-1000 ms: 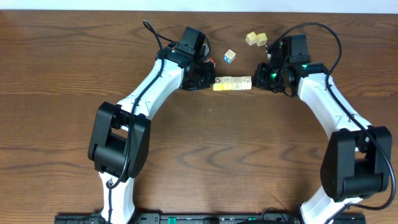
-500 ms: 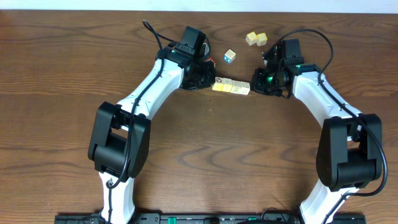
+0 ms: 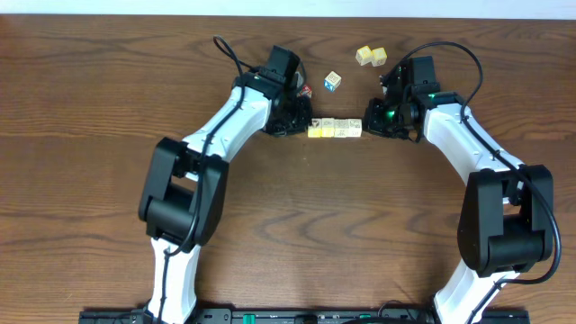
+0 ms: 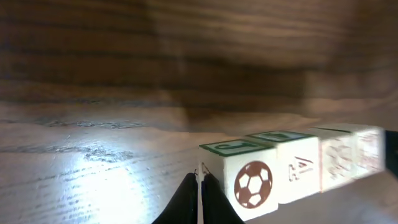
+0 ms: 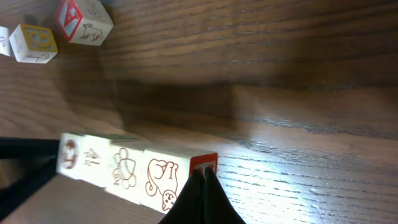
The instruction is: Lift 4 blocks
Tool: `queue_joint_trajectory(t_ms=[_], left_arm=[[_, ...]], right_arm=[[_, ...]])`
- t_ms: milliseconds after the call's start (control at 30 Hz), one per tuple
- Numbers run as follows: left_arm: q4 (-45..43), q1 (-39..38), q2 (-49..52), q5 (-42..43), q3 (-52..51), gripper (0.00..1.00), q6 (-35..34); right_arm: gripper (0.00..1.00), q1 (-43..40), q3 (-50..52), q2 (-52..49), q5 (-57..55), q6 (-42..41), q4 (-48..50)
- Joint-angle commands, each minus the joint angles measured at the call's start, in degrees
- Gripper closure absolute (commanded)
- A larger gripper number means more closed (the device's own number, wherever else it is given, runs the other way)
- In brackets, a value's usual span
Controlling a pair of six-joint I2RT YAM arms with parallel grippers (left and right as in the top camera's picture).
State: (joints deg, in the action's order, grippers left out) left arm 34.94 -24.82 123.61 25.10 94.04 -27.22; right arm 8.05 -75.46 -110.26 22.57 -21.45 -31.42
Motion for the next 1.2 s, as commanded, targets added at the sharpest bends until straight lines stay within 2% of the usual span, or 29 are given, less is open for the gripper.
queue_joint_trajectory(t_ms=[0,467,600,1167], left_arm=[[-1.4,-4.5,0.5,8.7,0.3,0.93,-0.8],[-1.4,-5.0,0.6,8.4,0.2,0.93,-0.8],[-1.4,-5.7,0.6,5.5,0.2,0.93,-0.8],[-1.5,-6.1,2.1,3.8,0.1,0.93,-0.8]], right_arm=[[0.99,2.5,-0.6,0.2,13.2,0.6,0.4],[0.99,2.6,-0.6,-3.7,12.4,0.8,0.2],[0.99,2.5,-0.6,-3.8,12.4,1.2,0.2],[0.99,2.5,-0.6,-4.0,10.3,1.4,-1.0]])
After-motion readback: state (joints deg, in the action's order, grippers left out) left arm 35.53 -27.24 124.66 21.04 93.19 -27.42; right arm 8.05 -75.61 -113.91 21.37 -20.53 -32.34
